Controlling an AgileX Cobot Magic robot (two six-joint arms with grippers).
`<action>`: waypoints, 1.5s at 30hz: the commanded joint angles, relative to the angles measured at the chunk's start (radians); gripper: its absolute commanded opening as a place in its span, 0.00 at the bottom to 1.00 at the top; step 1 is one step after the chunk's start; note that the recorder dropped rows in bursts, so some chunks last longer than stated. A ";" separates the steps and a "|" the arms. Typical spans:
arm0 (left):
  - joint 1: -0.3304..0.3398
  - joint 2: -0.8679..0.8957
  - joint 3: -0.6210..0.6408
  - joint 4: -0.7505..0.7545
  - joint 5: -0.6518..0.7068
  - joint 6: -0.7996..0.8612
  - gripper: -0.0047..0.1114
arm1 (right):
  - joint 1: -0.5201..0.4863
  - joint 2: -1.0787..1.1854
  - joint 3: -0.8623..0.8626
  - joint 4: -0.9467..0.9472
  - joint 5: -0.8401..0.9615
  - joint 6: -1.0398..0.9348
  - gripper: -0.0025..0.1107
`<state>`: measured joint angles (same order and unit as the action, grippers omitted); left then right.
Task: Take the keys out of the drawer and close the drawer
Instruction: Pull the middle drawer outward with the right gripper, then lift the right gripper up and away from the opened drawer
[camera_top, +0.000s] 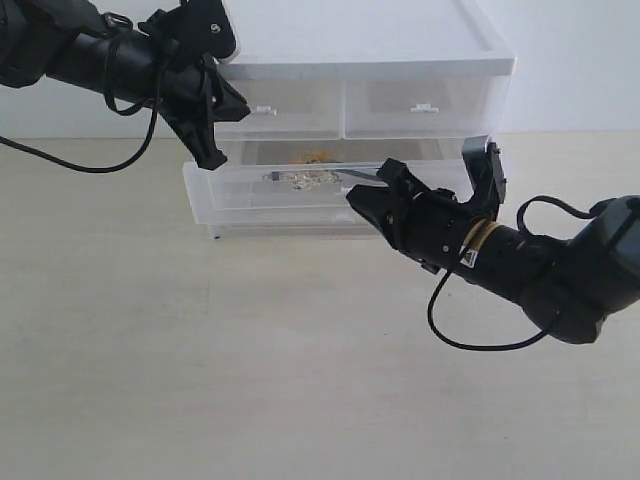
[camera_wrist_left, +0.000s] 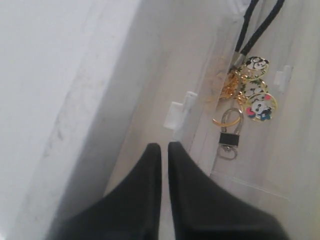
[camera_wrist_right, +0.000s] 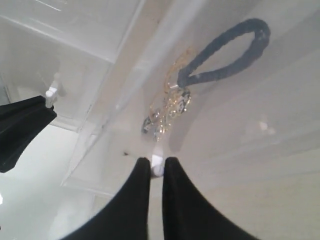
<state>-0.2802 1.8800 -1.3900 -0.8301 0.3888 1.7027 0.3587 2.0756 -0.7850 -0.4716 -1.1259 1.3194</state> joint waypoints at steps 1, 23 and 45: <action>0.000 0.002 -0.009 -0.019 -0.103 0.004 0.08 | 0.011 -0.048 0.032 -0.021 -0.095 -0.021 0.02; 0.000 -0.037 -0.009 -0.019 -0.033 -0.026 0.08 | 0.029 -0.418 0.035 -0.435 0.453 -0.349 0.16; 0.003 -0.106 -0.009 -0.017 0.139 -0.110 0.08 | 0.031 -0.618 -0.213 -1.273 0.935 0.315 0.45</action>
<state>-0.2783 1.7780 -1.3940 -0.8368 0.5216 1.6067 0.3943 1.4552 -0.9870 -1.7373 -0.2964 1.6283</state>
